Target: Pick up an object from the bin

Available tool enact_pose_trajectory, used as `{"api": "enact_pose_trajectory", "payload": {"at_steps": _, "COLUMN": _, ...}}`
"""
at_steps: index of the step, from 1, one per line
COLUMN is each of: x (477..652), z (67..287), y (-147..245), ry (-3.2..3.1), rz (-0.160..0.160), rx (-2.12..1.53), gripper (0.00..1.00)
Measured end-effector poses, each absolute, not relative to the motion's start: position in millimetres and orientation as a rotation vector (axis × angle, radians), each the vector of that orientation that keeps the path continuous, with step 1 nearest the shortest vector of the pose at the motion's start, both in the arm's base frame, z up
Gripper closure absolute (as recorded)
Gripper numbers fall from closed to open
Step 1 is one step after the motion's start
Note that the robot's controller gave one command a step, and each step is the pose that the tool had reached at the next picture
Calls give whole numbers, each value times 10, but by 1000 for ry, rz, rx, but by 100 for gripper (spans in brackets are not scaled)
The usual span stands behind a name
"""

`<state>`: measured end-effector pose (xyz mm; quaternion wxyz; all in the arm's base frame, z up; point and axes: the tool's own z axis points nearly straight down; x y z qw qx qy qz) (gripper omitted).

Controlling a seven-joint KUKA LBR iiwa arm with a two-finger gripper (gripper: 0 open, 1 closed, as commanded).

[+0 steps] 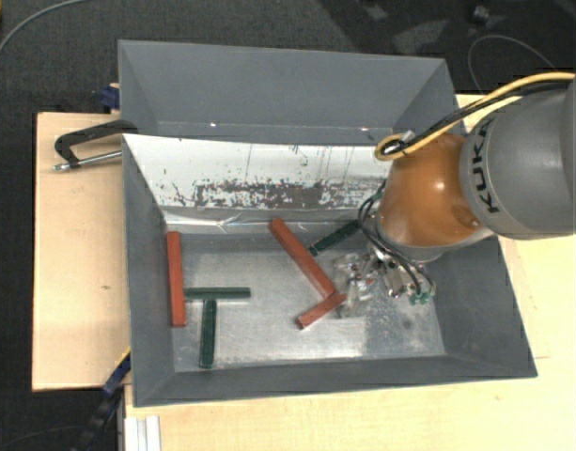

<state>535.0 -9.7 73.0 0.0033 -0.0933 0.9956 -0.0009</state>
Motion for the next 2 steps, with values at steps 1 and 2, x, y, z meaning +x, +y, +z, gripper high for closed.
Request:
{"api": "enact_pose_trajectory", "payload": {"at_steps": 1, "x": 5356, "z": 1973, "y": 178, "ry": 3114, "rz": 1, "rx": -296, "gripper": 100}}
{"api": "enact_pose_trajectory", "payload": {"at_steps": 2, "x": 5061, "z": 3186, "y": 2, "ry": 3109, "rz": -3, "rx": -328, "gripper": 100}}
